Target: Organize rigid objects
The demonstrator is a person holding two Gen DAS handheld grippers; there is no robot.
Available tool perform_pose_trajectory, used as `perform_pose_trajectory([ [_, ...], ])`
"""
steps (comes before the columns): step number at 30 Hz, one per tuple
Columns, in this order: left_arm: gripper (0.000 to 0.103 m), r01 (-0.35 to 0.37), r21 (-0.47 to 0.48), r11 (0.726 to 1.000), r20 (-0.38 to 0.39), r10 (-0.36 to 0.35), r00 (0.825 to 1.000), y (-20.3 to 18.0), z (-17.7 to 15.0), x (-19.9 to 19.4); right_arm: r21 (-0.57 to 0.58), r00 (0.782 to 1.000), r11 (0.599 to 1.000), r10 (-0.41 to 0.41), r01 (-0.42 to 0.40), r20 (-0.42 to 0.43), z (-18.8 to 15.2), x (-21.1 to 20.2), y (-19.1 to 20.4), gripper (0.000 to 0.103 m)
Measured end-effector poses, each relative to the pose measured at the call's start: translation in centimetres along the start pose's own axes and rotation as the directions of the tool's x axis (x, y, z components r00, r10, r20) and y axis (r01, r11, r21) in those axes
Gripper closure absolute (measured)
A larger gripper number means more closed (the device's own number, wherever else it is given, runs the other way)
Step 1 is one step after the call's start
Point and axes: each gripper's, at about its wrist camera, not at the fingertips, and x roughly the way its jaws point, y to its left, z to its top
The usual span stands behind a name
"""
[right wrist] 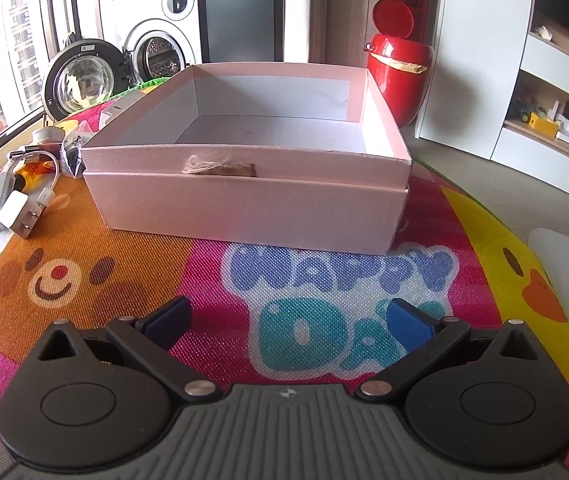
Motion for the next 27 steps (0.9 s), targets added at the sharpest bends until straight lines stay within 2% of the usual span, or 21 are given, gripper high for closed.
perform_pose_trajectory([
  [2, 0.038, -0.026, -0.037, 0.999, -0.020, 0.026, 0.999, 2.4, 1.5, 0.8, -0.075, 0.998, 0.996, 0.054, -0.052, 0.023, 0.1, -0.3, 1.3, 0.005],
  [4, 0.038, 0.001, -0.076, 0.997, -0.076, -0.007, 0.997, 3.8, 2.1, 2.2, -0.146, 0.992, 0.988, 0.066, -0.050, 0.103, 0.0, -1.0, 3.3, 0.006],
  [5, 0.038, 0.016, -0.089, 0.996, -0.099, -0.025, 0.995, 4.2, 2.1, 3.0, -0.195, 0.983, 0.980, 0.077, -0.043, 0.168, -0.2, -1.6, 4.7, 0.006],
  [7, 0.039, 0.038, -0.085, 0.996, -0.129, -0.049, 0.990, 4.7, 2.2, 4.1, -0.291, 0.967, 0.955, 0.129, -0.060, 0.222, -0.1, -2.3, 7.0, 0.006],
  [10, 0.039, 0.008, -0.081, 0.997, -0.093, -0.016, 0.996, 5.9, 2.9, 4.2, -0.409, 0.950, 0.898, 0.252, -0.159, 0.185, 1.0, -2.6, 9.8, 0.010],
  [13, 0.039, -0.022, -0.132, 0.991, -0.091, 0.010, 0.996, 8.0, 3.3, 4.7, -0.464, 0.929, 0.861, 0.321, -0.206, 0.183, 2.1, -2.4, 12.5, 0.016],
  [15, 0.039, -0.033, -0.142, 0.989, -0.122, 0.016, 0.992, 8.9, 3.5, 5.6, -0.490, 0.923, 0.841, 0.348, -0.228, 0.167, 3.0, -1.8, 13.8, 0.027],
  [18, 0.039, -0.019, -0.133, 0.991, -0.159, -0.002, 0.987, 9.1, 3.1, 6.9, -0.520, 0.916, 0.815, 0.377, -0.256, 0.140, 4.2, -0.3, 16.0, 0.040],
  [21, 0.040, 0.000, -0.136, 0.991, -0.175, -0.024, 0.984, 8.9, 2.7, 7.5, -0.537, 0.917, 0.803, 0.378, -0.259, 0.124, 4.9, 1.4, 17.6, 0.041],
  [25, 0.051, -0.001, -0.127, 0.992, -0.160, -0.019, 0.987, 8.9, 2.5, 8.0, -0.504, 0.924, 0.808, 0.378, -0.305, 0.048, 5.7, 3.8, 18.1, 0.044],
  [27, 0.063, 0.010, -0.123, 0.992, -0.164, -0.030, 0.986, 8.9, 2.4, 7.9, -0.495, 0.923, 0.805, 0.385, -0.328, 0.014, 5.6, 4.1, 18.0, 0.059],
])
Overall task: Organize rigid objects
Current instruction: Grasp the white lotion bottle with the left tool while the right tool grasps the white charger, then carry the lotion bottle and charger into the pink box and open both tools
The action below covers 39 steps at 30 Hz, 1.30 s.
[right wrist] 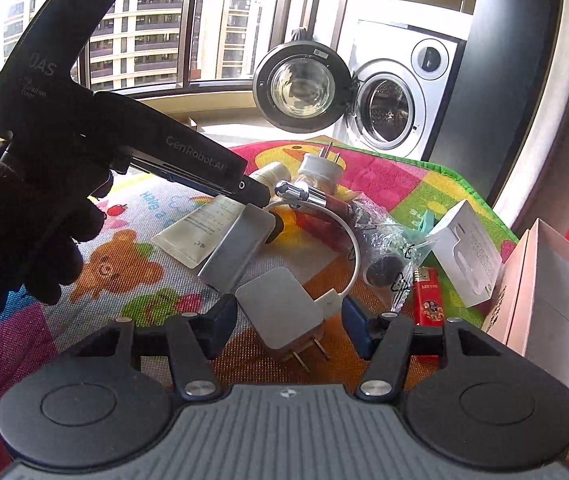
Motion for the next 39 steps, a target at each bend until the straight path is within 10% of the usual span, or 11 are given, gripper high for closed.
perform_pose_trajectory([
  [13, 0.072, 0.058, 0.169, 0.984, -0.136, -0.036, 0.990, -2.5, -4.5, -5.4, -0.042, 1.000, 0.999, 0.015, -0.015, -0.003, -4.9, -7.6, 0.2, 0.071],
  [27, 0.070, -0.006, 0.126, 0.992, -0.066, 0.014, 0.998, -2.7, -3.5, -2.3, 0.065, 1.000, 0.998, -0.001, 0.001, 0.001, -6.5, -7.1, -1.5, 0.061],
  [39, 0.072, 0.089, 0.320, 0.943, -0.021, -0.087, 0.996, -6.0, -7.3, -8.6, 0.036, 0.999, 0.999, -0.025, 0.024, 0.031, -7.1, -11.6, -1.1, 0.071],
])
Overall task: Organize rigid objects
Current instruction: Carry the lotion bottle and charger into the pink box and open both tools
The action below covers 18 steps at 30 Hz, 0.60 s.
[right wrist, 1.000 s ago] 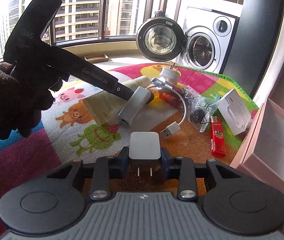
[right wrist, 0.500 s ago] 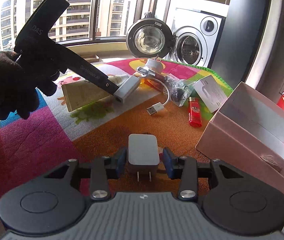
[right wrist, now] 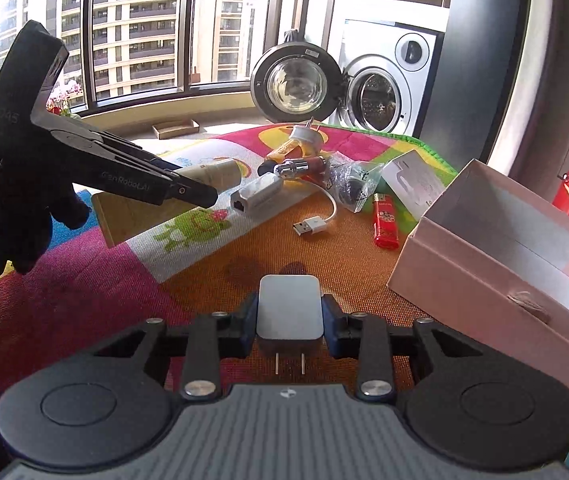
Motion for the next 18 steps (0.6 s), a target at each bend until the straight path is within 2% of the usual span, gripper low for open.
perform_pose_trajectory([
  [2, 0.072, 0.072, 0.023, 0.997, -0.004, -0.072, 0.997, -1.6, 0.1, -1.5, 0.008, 1.000, 1.000, -0.019, 0.019, 0.016, -0.3, -2.0, -0.5, 0.071],
  [4, 0.072, 0.173, 0.024, 0.985, 0.005, -0.173, 0.985, -3.6, 1.1, -2.7, 0.018, 0.997, 0.998, -0.060, 0.059, 0.046, -0.7, -4.3, -1.2, 0.071],
  [6, 0.072, 0.242, 0.042, 0.969, 0.040, -0.244, 0.969, -5.8, 3.1, -3.3, 0.034, 0.991, 0.994, -0.106, 0.103, 0.078, -0.9, -6.3, -2.0, 0.071],
  [8, 0.072, 0.279, 0.077, 0.957, 0.088, -0.285, 0.954, -7.7, 5.7, -3.3, 0.061, 0.980, 0.986, -0.164, 0.158, 0.112, -1.0, -8.4, -2.8, 0.071],
  [11, 0.072, 0.309, 0.133, 0.942, 0.185, -0.330, 0.926, -11.1, 11.3, -1.9, 0.104, 0.956, 0.966, -0.249, 0.235, 0.156, -1.4, -11.3, -4.1, 0.071],
  [13, 0.072, 0.333, 0.108, 0.937, 0.215, -0.349, 0.912, -12.7, 15.0, 0.2, 0.127, 0.943, 0.954, -0.289, 0.270, 0.163, -1.7, -12.5, -4.7, 0.071],
  [15, 0.072, 0.358, 0.019, 0.934, 0.192, -0.354, 0.915, -13.4, 17.6, 3.2, 0.146, 0.935, 0.944, -0.317, 0.295, 0.161, -2.3, -13.2, -5.4, 0.071],
  [18, 0.072, 0.360, -0.046, 0.932, 0.143, -0.350, 0.926, -13.3, 18.1, 7.1, 0.184, 0.927, 0.928, -0.349, 0.323, 0.137, -3.1, -13.3, -6.6, 0.071],
])
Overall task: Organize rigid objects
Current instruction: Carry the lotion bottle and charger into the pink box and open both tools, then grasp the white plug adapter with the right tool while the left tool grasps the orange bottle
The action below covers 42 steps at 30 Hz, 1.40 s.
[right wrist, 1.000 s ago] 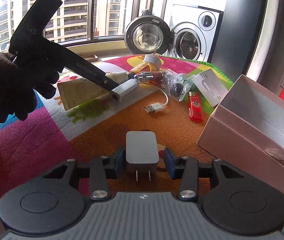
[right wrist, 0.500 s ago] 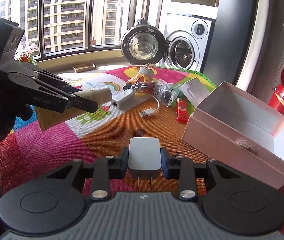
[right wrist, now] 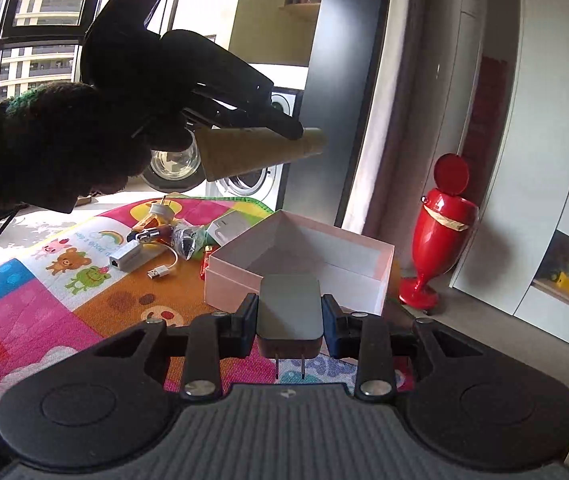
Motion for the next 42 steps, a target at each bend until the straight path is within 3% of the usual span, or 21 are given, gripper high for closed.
perform_pose_trajectory([
  [4, 0.073, -0.115, -0.070, 0.991, 0.044, 0.118, 0.992, 3.4, -2.4, -0.7, 0.043, 0.999, 0.999, -0.031, 0.032, -0.014, -0.5, 1.1, -1.7, 0.071],
  [8, 0.074, -0.211, -0.066, 0.975, 0.069, 0.216, 0.974, 6.8, -6.5, -4.7, 0.074, 1.000, 0.997, -0.008, 0.006, 0.028, 1.8, 3.0, -2.6, 0.071],
  [11, 0.074, -0.301, -0.054, 0.952, 0.044, 0.303, 0.952, 8.7, -9.1, -6.9, 0.097, 0.998, 0.995, 0.018, -0.023, 0.055, 5.6, 6.6, -3.4, 0.071],
  [13, 0.074, -0.377, -0.060, 0.924, 0.003, 0.378, 0.926, 10.1, -10.2, -7.9, 0.134, 0.998, 0.990, 0.030, -0.037, 0.056, 7.9, 9.6, -4.1, 0.071],
  [14, 0.074, -0.410, -0.063, 0.910, -0.012, 0.410, 0.912, 10.6, -10.6, -8.1, 0.155, 0.998, 0.987, 0.035, -0.042, 0.045, 9.1, 11.7, -4.5, 0.065],
  [15, 0.074, -0.449, -0.072, 0.890, -0.032, 0.448, 0.893, 11.6, -11.1, -8.9, 0.167, 0.999, 0.985, 0.032, -0.035, 0.019, 9.9, 13.5, -4.6, 0.051],
  [16, 0.074, -0.473, -0.084, 0.877, -0.044, 0.471, 0.881, 12.5, -11.5, -9.5, 0.176, 1.000, 0.984, 0.018, -0.015, -0.015, 10.5, 15.4, -4.7, 0.045],
  [18, 0.074, -0.493, -0.124, 0.861, -0.054, 0.490, 0.870, 14.1, -12.0, -10.5, 0.175, 0.998, 0.985, 0.007, 0.005, -0.067, 10.7, 17.7, -4.0, 0.043],
  [22, 0.074, -0.484, -0.181, 0.856, -0.064, 0.480, 0.875, 16.0, -12.3, -11.5, 0.150, 0.988, 0.987, 0.084, -0.064, -0.131, 8.8, 19.6, -0.5, 0.043],
  [26, 0.074, -0.430, -0.188, 0.883, -0.076, 0.424, 0.903, 16.3, -12.0, -10.8, 0.026, 0.989, 0.996, 0.086, -0.084, -0.119, 7.5, 19.6, 4.3, 0.042],
  [28, 0.074, -0.430, -0.201, 0.880, -0.061, 0.427, 0.902, 16.5, -11.8, -10.6, -0.023, 0.986, 0.992, 0.118, -0.122, -0.121, 7.5, 19.9, 6.4, 0.042],
  [32, 0.074, -0.482, -0.253, 0.839, -0.028, 0.492, 0.870, 17.6, -11.7, -11.6, 0.042, 0.941, 0.959, 0.284, -0.281, -0.182, 9.1, 22.1, 9.6, 0.043],
  [35, 0.074, -0.496, -0.266, 0.826, -0.032, 0.507, 0.861, 18.2, -12.1, -12.6, 0.109, 0.912, 0.935, 0.354, -0.338, -0.209, 10.7, 25.1, 11.9, 0.043],
  [39, 0.074, -0.484, -0.261, 0.835, -0.037, 0.492, 0.870, 18.3, -13.1, -13.8, 0.189, 0.893, 0.925, 0.370, -0.329, -0.258, 12.4, 30.6, 15.0, 0.039],
  [42, 0.074, -0.455, -0.266, 0.850, -0.038, 0.463, 0.886, 18.3, -13.6, -14.4, 0.192, 0.884, 0.932, 0.354, -0.307, -0.306, 13.3, 35.0, 17.7, 0.036],
])
